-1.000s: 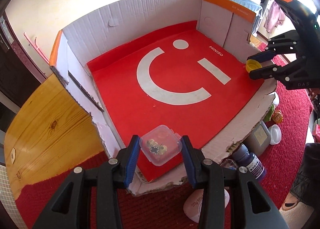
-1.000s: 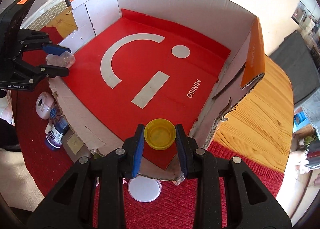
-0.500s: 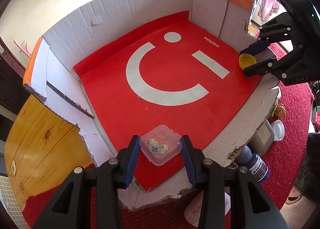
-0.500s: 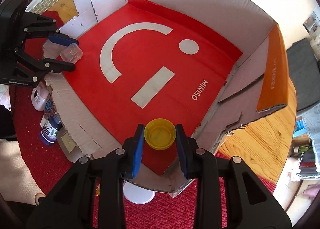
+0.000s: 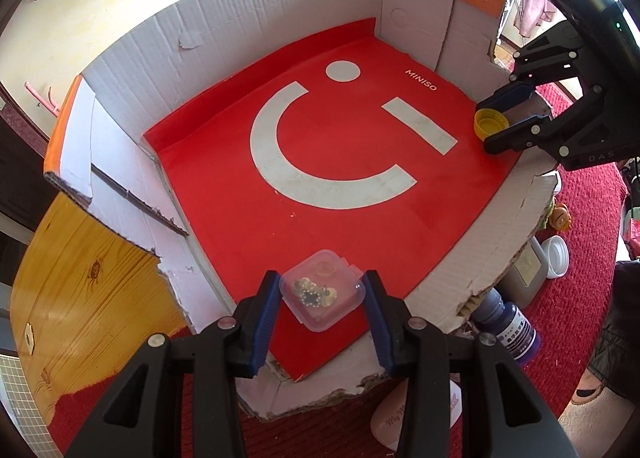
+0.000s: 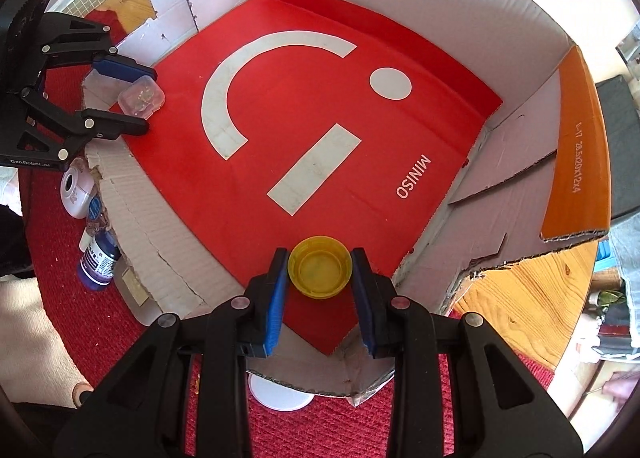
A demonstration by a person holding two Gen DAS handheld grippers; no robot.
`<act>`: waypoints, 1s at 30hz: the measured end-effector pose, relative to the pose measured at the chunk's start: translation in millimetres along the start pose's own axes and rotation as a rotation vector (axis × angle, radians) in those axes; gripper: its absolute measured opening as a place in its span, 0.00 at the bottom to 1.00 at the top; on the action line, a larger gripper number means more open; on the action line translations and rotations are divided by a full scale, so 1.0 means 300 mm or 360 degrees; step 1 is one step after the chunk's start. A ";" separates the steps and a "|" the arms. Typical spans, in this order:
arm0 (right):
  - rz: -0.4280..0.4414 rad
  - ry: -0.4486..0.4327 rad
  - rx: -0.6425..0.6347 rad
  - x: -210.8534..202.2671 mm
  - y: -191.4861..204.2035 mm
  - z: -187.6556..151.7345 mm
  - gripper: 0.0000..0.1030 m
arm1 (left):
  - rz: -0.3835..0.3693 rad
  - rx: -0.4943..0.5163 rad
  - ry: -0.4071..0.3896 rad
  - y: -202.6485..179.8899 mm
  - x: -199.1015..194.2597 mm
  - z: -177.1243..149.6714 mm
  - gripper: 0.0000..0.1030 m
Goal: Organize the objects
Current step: 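Lower the clear box into the cardboard box with left gripper while right gripper places the yellow cap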
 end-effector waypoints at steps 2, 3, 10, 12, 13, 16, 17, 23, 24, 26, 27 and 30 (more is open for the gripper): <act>-0.0004 0.0004 0.0004 -0.002 0.000 0.000 0.28 | 0.0003 0.0002 -0.0003 -0.002 0.010 0.006 0.43; -0.0007 0.0006 0.0006 -0.003 0.000 0.000 0.28 | 0.0004 0.0002 -0.0004 -0.003 0.009 0.006 0.43; -0.0031 0.0014 0.0013 -0.012 0.000 0.003 0.29 | 0.0008 -0.0012 -0.0022 -0.005 0.003 0.001 0.44; -0.0039 0.0016 0.0018 -0.016 -0.001 0.004 0.29 | 0.0002 -0.0013 -0.0025 -0.009 0.001 0.000 0.46; -0.0044 0.0015 0.0017 -0.019 -0.001 0.005 0.29 | 0.0002 -0.0014 -0.0027 -0.010 -0.001 0.001 0.47; -0.0059 0.0016 0.0015 -0.027 -0.001 0.007 0.29 | 0.0001 -0.0015 -0.0035 -0.014 0.000 0.006 0.49; -0.0078 0.0020 0.0032 -0.030 -0.003 0.007 0.29 | 0.0002 -0.0017 -0.0038 -0.014 0.000 0.008 0.50; -0.0090 0.0008 0.0051 -0.055 -0.004 0.012 0.34 | 0.0014 -0.0067 -0.0074 -0.009 -0.025 0.017 0.52; -0.0095 0.0000 0.0054 -0.062 -0.004 0.014 0.42 | 0.0016 -0.0079 -0.0087 -0.007 -0.028 0.020 0.52; -0.0109 -0.0044 0.0060 -0.088 -0.004 0.028 0.60 | 0.0024 -0.0101 -0.0121 -0.001 -0.046 0.024 0.52; -0.0118 -0.0069 0.0064 -0.103 -0.003 0.035 0.62 | 0.0031 -0.0113 -0.0140 0.001 -0.058 0.027 0.52; -0.0131 -0.0136 0.0084 -0.150 0.004 0.050 0.62 | 0.0064 -0.0177 -0.0226 0.011 -0.101 0.043 0.68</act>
Point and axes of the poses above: each gripper's, at about its wrist camera, not at the fingertips, and x roughly the way its jaws point, y to its left, z to its top, the point moved 10 cm from there along x, roughly the way its jaws point, and after that the axes turned 15 degrees about -y, right-handed, at the moved point
